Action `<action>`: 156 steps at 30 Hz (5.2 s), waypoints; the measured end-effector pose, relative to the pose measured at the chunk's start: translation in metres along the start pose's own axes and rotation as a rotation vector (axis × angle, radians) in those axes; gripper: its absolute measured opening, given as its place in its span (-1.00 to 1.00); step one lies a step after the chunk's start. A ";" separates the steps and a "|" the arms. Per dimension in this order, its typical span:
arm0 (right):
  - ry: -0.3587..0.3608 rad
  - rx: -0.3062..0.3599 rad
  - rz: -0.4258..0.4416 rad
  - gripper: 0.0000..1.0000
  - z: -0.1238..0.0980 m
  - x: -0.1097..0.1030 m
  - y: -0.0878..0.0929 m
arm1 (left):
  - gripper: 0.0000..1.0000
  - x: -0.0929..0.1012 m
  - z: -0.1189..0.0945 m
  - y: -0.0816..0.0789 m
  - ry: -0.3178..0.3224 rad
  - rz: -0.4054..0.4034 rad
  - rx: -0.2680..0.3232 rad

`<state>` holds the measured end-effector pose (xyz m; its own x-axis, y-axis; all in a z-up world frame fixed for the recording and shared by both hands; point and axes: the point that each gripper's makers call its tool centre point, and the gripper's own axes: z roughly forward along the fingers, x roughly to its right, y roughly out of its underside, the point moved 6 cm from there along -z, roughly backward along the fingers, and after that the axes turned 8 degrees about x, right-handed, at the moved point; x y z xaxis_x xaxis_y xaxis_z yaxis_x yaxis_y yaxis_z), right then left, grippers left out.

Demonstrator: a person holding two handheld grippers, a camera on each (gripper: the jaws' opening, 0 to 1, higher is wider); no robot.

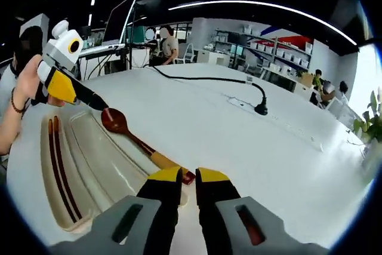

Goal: Arrange the utensils inside the cutlery case until each visible utensil rests in its matching compartment.

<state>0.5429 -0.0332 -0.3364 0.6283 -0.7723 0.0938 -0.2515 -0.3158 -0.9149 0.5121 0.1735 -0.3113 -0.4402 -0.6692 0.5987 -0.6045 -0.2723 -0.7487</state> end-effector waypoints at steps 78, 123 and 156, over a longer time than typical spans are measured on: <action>-0.045 0.519 0.497 -0.45 -0.079 0.013 -0.052 | -0.89 0.040 -0.050 -0.035 0.296 -0.058 0.204; -0.324 0.344 0.439 -0.80 -0.081 -0.065 -0.028 | -0.89 0.030 -0.087 -0.004 0.262 0.123 0.101; -0.334 0.144 0.281 -0.82 -0.061 -0.086 -0.001 | -0.89 0.007 -0.096 0.029 0.171 0.304 -0.182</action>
<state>0.4441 0.0002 -0.3193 0.7590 -0.5897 -0.2760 -0.3563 -0.0213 -0.9341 0.4276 0.2278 -0.3016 -0.7122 -0.5711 0.4082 -0.5310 0.0580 -0.8454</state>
